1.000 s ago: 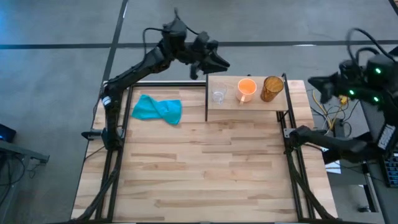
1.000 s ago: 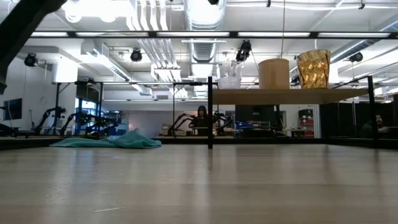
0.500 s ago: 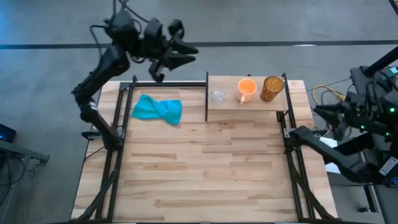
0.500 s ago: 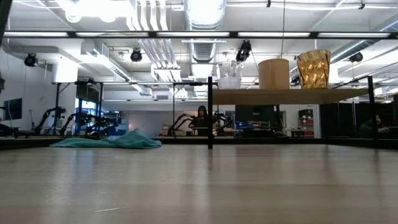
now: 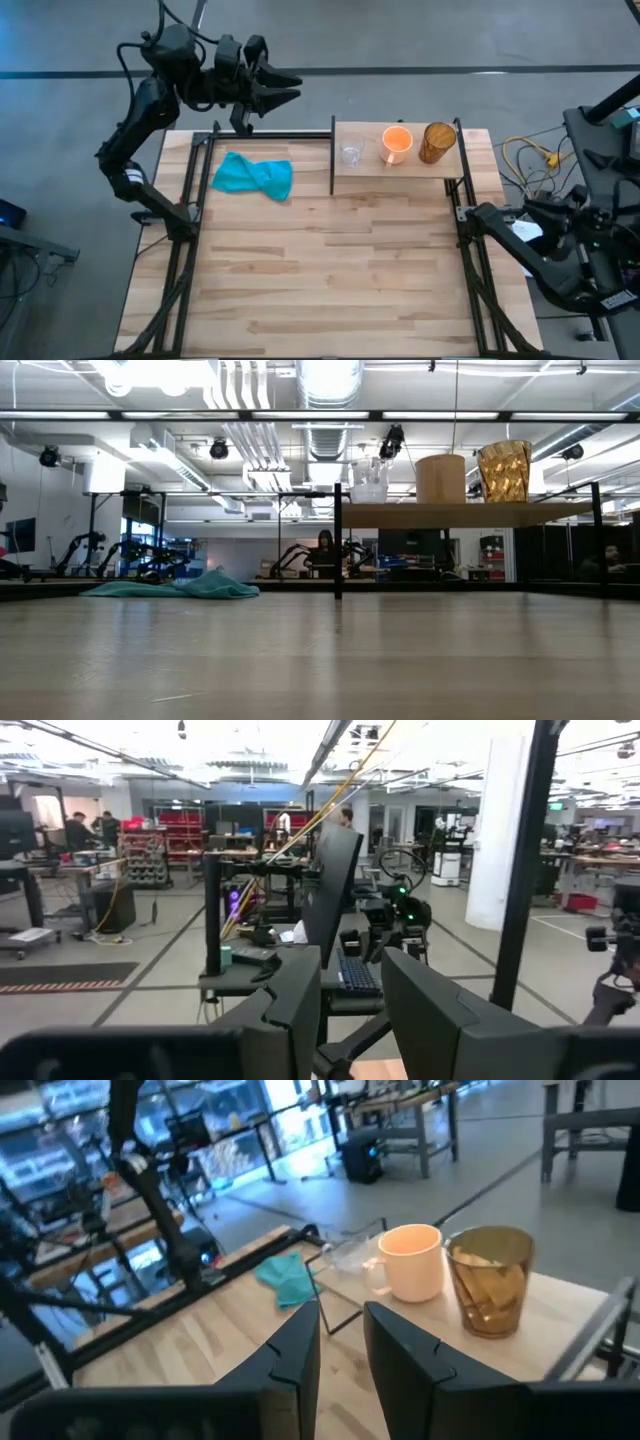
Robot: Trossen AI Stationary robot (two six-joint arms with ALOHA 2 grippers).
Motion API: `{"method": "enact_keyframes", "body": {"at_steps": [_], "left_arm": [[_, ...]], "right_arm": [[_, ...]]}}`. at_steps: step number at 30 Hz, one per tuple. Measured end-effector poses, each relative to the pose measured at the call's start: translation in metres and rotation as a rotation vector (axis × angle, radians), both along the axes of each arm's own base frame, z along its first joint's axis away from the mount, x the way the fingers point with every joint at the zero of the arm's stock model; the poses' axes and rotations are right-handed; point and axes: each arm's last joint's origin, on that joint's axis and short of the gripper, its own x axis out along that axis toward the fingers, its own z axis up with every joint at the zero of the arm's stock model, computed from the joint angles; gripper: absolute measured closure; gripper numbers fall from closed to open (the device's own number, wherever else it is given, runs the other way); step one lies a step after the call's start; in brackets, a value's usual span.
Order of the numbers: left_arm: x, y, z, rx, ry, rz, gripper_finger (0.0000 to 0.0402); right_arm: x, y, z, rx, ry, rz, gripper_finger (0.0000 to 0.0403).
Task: Stack small to large cups/mugs on shelf
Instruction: Return to Home Position
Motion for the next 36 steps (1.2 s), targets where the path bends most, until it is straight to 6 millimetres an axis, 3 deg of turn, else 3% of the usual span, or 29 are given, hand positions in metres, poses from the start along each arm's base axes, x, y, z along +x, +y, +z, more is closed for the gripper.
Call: {"method": "enact_keyframes", "body": {"at_steps": [9,14,21,28,36], "left_arm": [[-0.001,0.0,0.001,0.015,-0.006,0.028,0.0306],[-0.001,0.0,0.001,0.013,-0.005,0.032,0.0306],[-0.001,0.001,0.0,0.013,-0.005,0.035,0.0306],[0.0,0.004,-0.002,0.059,0.019,0.153,0.0306],[0.009,0.014,-0.022,-0.031,0.139,0.342,0.0306]], "right_arm": [[-0.034,0.014,-0.027,-0.002,-0.088,-0.034,0.0326],[-0.056,0.004,-0.038,0.0,-0.1,0.011,0.0326],[-0.078,-0.036,-0.037,0.038,-0.07,0.15,0.0326],[-0.081,-0.079,-0.035,0.035,-0.003,0.199,0.0326],[-0.084,-0.109,-0.042,-0.025,-0.007,0.222,0.0326]]}}
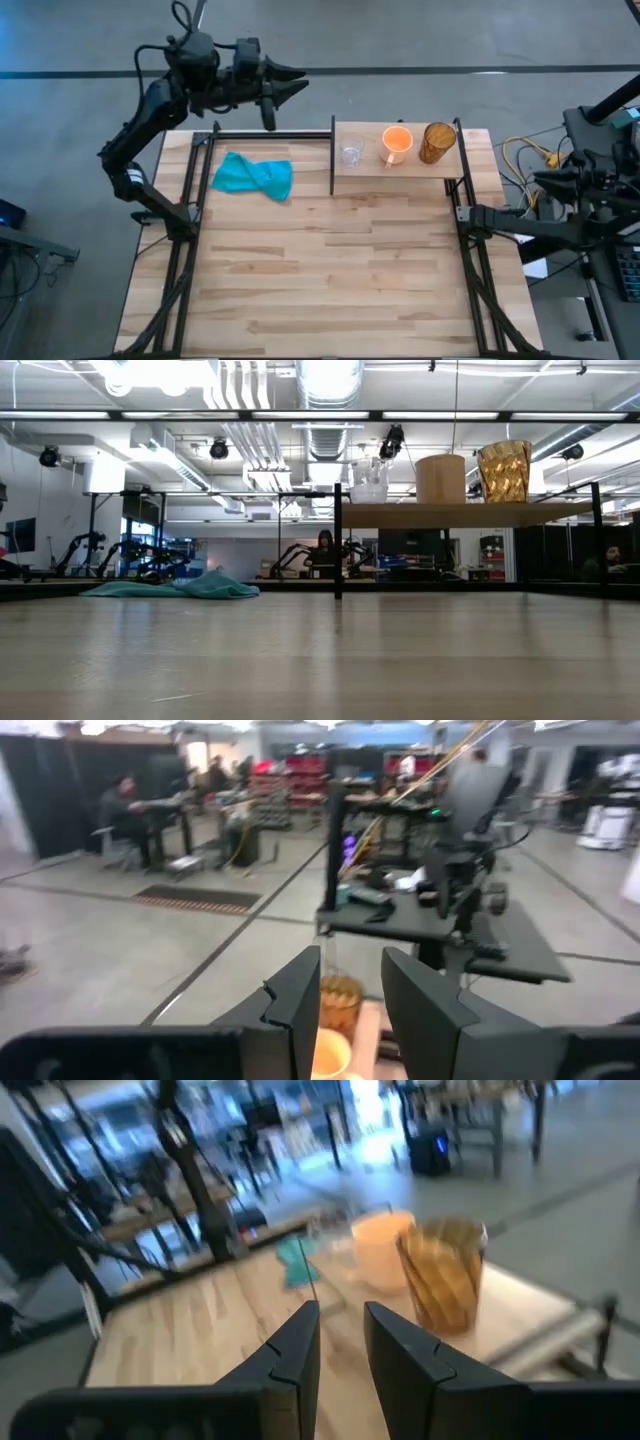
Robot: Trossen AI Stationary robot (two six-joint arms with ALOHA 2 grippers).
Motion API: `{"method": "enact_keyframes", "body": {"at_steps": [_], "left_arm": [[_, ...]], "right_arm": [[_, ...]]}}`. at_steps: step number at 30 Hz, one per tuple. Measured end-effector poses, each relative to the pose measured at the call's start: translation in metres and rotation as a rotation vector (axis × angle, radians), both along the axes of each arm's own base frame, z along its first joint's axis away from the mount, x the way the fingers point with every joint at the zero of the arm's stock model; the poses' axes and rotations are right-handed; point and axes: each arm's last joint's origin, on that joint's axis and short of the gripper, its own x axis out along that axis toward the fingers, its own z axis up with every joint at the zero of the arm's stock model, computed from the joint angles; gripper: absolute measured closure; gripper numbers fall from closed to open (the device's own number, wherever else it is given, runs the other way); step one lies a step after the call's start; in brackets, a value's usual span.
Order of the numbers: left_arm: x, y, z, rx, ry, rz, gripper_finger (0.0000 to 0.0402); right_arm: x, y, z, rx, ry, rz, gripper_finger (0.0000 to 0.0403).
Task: Stack small to large cups/mugs on shelf
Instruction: Return to Home Position
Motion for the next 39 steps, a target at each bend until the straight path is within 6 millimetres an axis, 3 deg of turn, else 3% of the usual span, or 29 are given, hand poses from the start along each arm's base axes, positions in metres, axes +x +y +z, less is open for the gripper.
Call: {"method": "enact_keyframes", "body": {"at_steps": [4,9,12,16,22,30,39], "left_arm": [[0.011,0.005,-0.013,-0.002,0.028,0.032,0.0306],[0.017,0.01,-0.024,-0.023,0.031,0.072,0.0306],[-0.001,0.007,-0.022,-0.031,0.028,0.122,0.0306],[-0.04,-0.006,-0.01,-0.014,-0.027,0.141,0.0306],[-0.088,-0.022,-0.025,-0.126,0.055,0.27,0.0306],[-0.11,-0.03,-0.052,-0.161,0.072,0.314,0.0306],[-0.14,-0.04,-0.09,-0.235,0.07,0.398,0.0306]], "right_arm": [[-0.003,-0.011,-0.005,-0.052,-0.118,0.058,0.0326],[0.002,-0.019,-0.01,-0.029,-0.06,0.026,0.0326],[0.009,-0.02,-0.012,-0.016,-0.038,0.032,0.0326],[0.011,-0.02,-0.016,0.006,-0.021,0.03,0.0326],[0.013,-0.021,-0.016,0.022,-0.03,0.03,0.0326],[0.022,-0.021,-0.012,0.027,-0.083,0.03,0.0326],[0.06,-0.025,-0.027,0.079,0.006,0.032,0.0326]]}}
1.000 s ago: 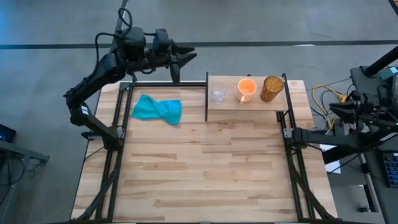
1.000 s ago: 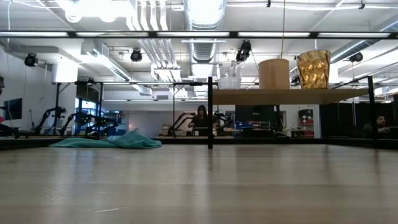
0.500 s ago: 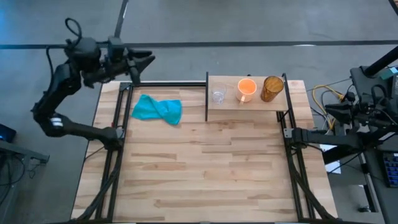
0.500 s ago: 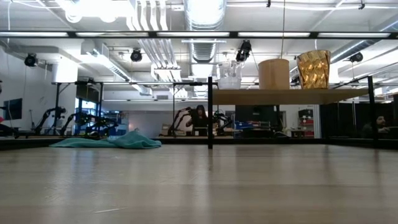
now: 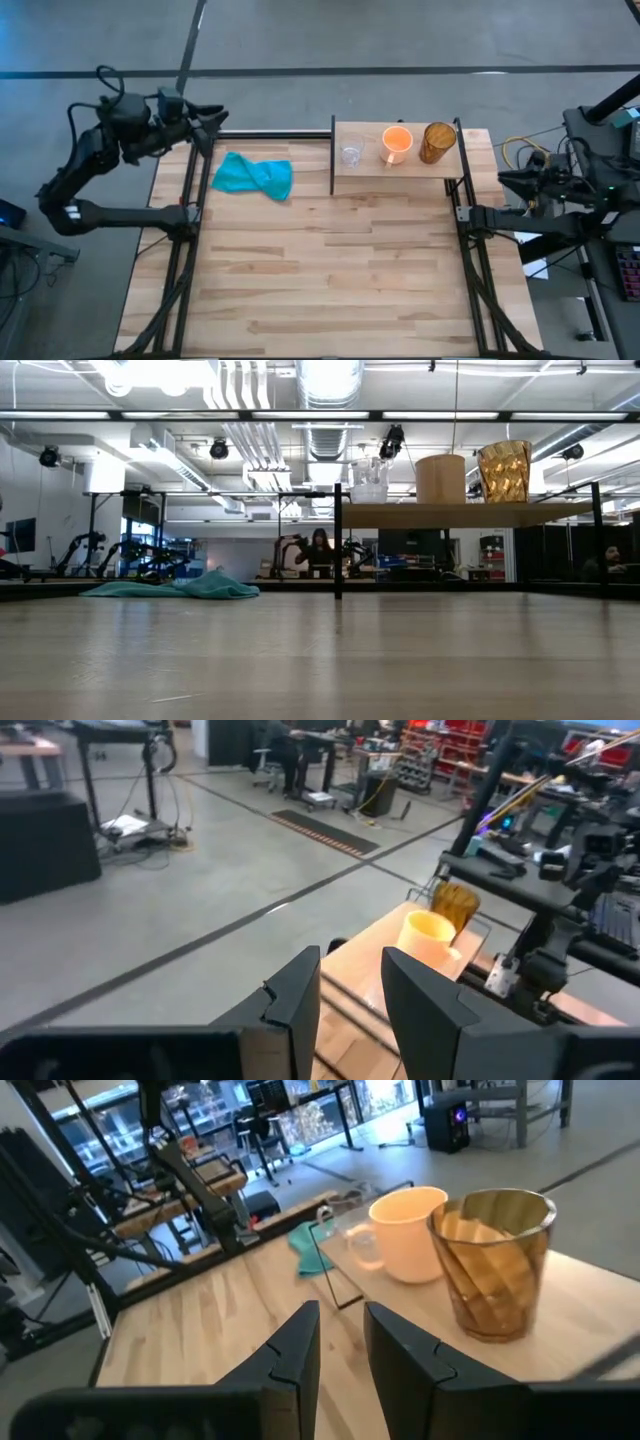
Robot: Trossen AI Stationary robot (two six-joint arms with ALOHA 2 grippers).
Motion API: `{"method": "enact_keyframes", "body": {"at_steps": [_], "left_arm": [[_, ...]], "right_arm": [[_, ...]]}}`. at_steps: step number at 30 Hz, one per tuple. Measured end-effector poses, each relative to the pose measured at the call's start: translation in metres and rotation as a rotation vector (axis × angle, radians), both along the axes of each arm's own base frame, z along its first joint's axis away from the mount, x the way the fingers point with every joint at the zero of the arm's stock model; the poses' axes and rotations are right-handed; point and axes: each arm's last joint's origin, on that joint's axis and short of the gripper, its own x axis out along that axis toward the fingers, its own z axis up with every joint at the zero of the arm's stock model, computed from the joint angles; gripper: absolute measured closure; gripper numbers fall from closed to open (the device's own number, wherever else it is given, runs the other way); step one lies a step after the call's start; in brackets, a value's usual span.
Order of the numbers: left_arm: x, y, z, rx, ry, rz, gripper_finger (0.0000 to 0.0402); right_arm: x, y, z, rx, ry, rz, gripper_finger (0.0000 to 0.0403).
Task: Stack small to large cups/mugs on shelf
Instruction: Return to Home Position
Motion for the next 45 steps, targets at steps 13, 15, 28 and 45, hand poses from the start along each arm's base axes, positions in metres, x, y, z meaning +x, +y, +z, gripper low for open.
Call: {"method": "enact_keyframes", "body": {"at_steps": [13,15,28,45], "left_arm": [[-0.035,-0.014,-0.055,-0.008,-0.091,0.037,0.0306],[-0.043,-0.017,-0.063,-0.019,-0.117,0.04,0.0306],[-0.077,-0.031,-0.13,-0.087,-0.221,0.051,0.0306],[-0.068,-0.028,-0.198,-0.148,-0.209,0.048,0.0306]], "right_arm": [[0.044,-0.004,-0.011,0.018,-0.041,-0.002,0.0326],[0.049,-0.004,-0.014,0.032,-0.046,0.009,0.0326],[0.092,-0.008,-0.036,0.072,-0.09,0.03,0.0326],[0.111,-0.01,-0.048,0.111,-0.131,0.025,0.0326]]}}
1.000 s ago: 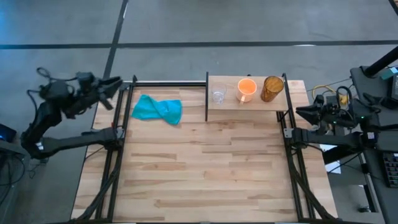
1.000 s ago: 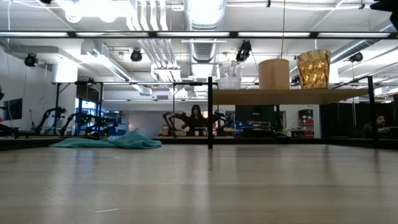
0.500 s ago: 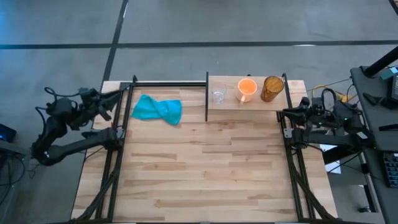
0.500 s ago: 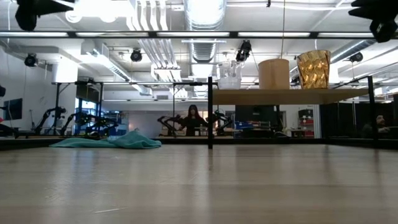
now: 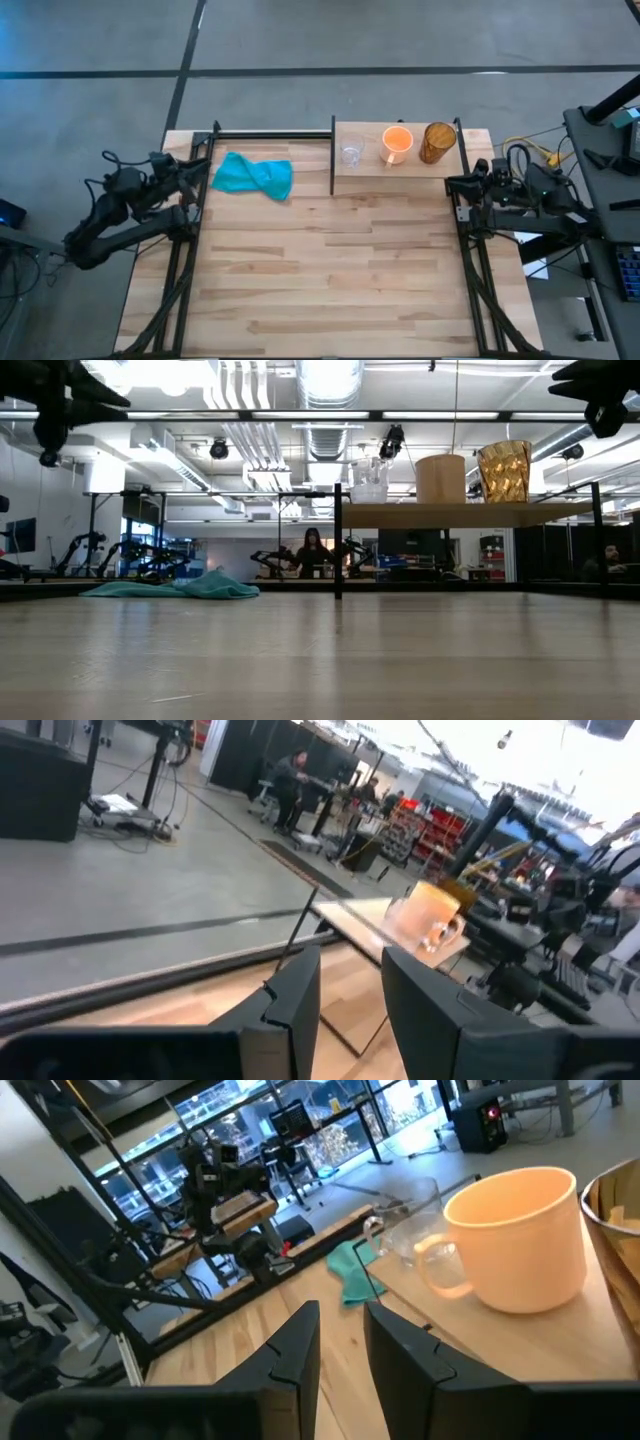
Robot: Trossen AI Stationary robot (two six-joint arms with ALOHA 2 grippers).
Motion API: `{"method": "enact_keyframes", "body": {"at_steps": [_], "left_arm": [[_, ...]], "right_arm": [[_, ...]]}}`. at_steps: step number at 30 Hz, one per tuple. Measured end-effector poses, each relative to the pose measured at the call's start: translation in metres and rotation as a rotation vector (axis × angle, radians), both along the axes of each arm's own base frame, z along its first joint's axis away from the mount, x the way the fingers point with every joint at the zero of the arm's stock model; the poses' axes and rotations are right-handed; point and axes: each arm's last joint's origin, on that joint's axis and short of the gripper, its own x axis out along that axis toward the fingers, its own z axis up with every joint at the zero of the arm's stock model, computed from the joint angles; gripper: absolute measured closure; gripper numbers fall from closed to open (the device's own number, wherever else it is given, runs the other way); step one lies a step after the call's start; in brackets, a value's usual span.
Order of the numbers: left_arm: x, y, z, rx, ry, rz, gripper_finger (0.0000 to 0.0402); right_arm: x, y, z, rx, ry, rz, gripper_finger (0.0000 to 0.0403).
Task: Stack small to large cups/mugs on shelf
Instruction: Return to Home Position
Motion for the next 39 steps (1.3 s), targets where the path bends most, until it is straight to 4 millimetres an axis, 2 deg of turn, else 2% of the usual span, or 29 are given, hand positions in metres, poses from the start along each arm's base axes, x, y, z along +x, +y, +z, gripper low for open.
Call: {"method": "enact_keyframes", "body": {"at_steps": [11,23,30,39], "left_arm": [[0.027,0.01,-0.044,-0.053,0.014,-0.051,0.0306],[0.054,0.017,-0.087,0.002,-0.134,-0.178,0.0306],[0.058,0.019,-0.101,0.014,-0.161,-0.182,0.0306],[0.06,0.018,-0.103,-0.024,-0.165,-0.235,0.0306]], "right_arm": [[0.013,-0.001,-0.018,0.06,0.037,-0.006,0.0326],[0.027,-0.003,-0.036,0.067,0.056,-0.007,0.0326],[0.032,-0.003,-0.046,0.052,0.09,-0.006,0.0326],[0.046,-0.004,-0.065,0.05,0.09,0.001,0.0326]]}}
